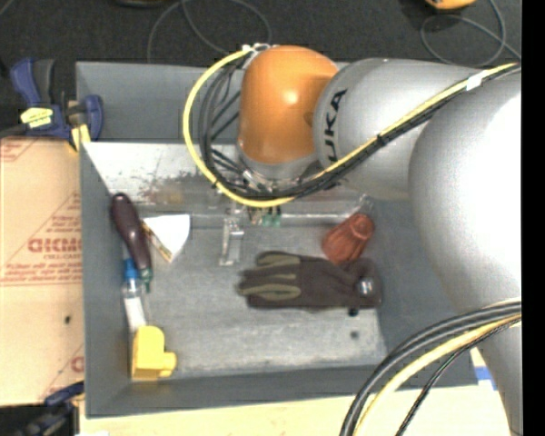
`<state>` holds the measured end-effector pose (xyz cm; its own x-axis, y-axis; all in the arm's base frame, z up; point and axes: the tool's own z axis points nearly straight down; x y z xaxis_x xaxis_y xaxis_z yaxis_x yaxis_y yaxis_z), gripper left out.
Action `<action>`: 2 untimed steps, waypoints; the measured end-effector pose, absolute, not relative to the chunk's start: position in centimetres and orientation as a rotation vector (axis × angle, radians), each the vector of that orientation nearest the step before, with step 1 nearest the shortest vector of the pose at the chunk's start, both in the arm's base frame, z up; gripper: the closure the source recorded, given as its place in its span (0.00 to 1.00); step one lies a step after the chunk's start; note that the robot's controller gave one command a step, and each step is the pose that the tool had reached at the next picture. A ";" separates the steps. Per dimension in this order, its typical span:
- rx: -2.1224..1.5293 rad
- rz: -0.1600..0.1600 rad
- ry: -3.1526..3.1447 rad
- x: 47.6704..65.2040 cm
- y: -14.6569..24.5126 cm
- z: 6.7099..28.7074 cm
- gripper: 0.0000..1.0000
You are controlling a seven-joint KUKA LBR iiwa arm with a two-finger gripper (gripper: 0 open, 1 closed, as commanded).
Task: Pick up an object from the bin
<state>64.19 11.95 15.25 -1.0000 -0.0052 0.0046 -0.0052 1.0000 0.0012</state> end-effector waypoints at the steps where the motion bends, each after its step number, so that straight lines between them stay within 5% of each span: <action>1: 0.005 -0.003 -3.145 64.4 11.9 15.8 0.00; 2: 0.000 -0.002 -3.144 61.2 4.3 8.0 0.00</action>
Offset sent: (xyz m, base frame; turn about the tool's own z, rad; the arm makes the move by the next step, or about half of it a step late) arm -0.0350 -0.0857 -0.0825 0.0076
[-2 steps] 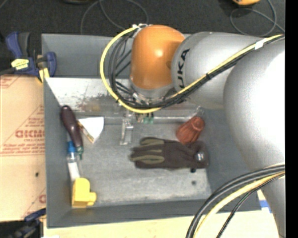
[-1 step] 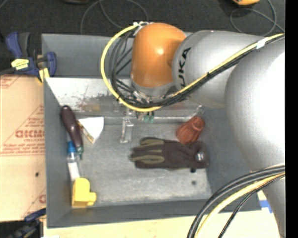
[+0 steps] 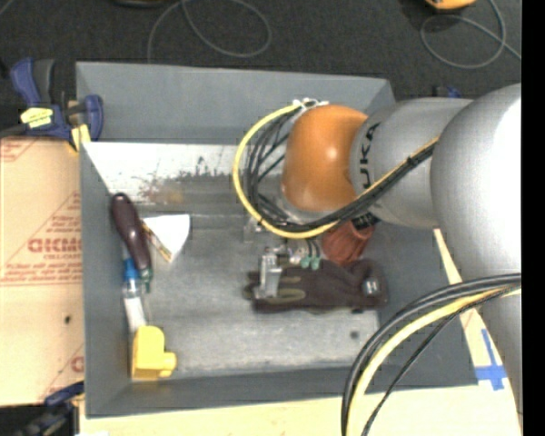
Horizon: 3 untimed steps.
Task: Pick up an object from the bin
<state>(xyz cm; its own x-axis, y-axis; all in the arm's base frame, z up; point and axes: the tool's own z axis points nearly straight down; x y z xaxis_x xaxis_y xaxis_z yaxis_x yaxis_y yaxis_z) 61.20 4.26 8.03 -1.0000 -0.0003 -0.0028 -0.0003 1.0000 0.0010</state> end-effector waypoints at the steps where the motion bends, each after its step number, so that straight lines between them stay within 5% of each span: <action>1: -0.094 0.000 3.138 60.3 2.6 6.8 0.00; 2: -0.355 0.004 3.113 60.1 1.4 9.1 0.00; 3: -0.410 0.002 3.107 53.4 -0.2 7.7 0.00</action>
Offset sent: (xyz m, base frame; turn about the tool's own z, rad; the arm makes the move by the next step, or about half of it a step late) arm -0.0134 -0.0523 0.0197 -0.2972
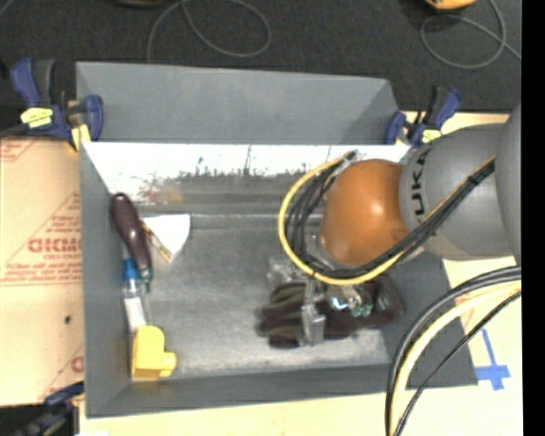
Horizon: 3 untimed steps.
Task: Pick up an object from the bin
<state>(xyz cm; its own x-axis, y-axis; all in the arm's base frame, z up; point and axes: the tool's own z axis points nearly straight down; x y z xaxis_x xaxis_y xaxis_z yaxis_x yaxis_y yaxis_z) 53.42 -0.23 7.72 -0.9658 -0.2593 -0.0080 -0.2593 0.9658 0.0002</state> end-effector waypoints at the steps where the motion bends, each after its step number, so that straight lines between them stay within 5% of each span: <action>1: -1.051 0.000 2.951 52.8 -1.8 7.2 1.00; 3: -1.093 0.002 2.936 53.3 -2.1 7.5 1.00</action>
Offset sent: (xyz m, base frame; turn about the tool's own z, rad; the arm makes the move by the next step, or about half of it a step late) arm 0.0000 0.0000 0.0000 0.0000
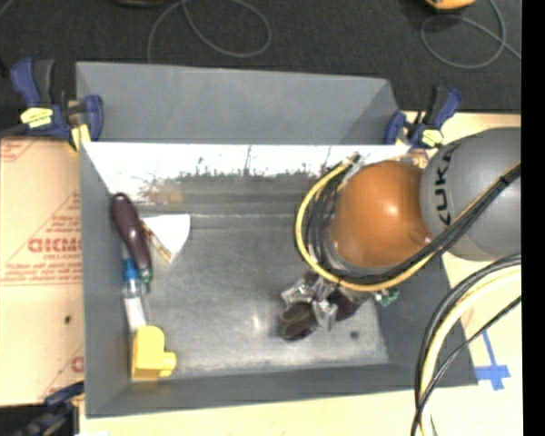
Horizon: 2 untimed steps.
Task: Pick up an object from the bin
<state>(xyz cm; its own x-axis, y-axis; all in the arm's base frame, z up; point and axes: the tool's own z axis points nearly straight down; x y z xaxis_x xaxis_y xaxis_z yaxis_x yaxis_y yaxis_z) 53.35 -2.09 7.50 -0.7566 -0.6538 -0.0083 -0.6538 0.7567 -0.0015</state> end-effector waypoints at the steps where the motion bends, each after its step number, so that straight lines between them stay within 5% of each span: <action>1: -1.087 0.006 2.945 53.1 -2.0 9.5 1.00; 2: -1.087 0.003 2.939 53.3 -2.1 11.2 1.00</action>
Offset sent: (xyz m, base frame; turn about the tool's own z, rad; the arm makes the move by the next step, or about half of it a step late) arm -0.0001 0.0000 0.0798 0.0000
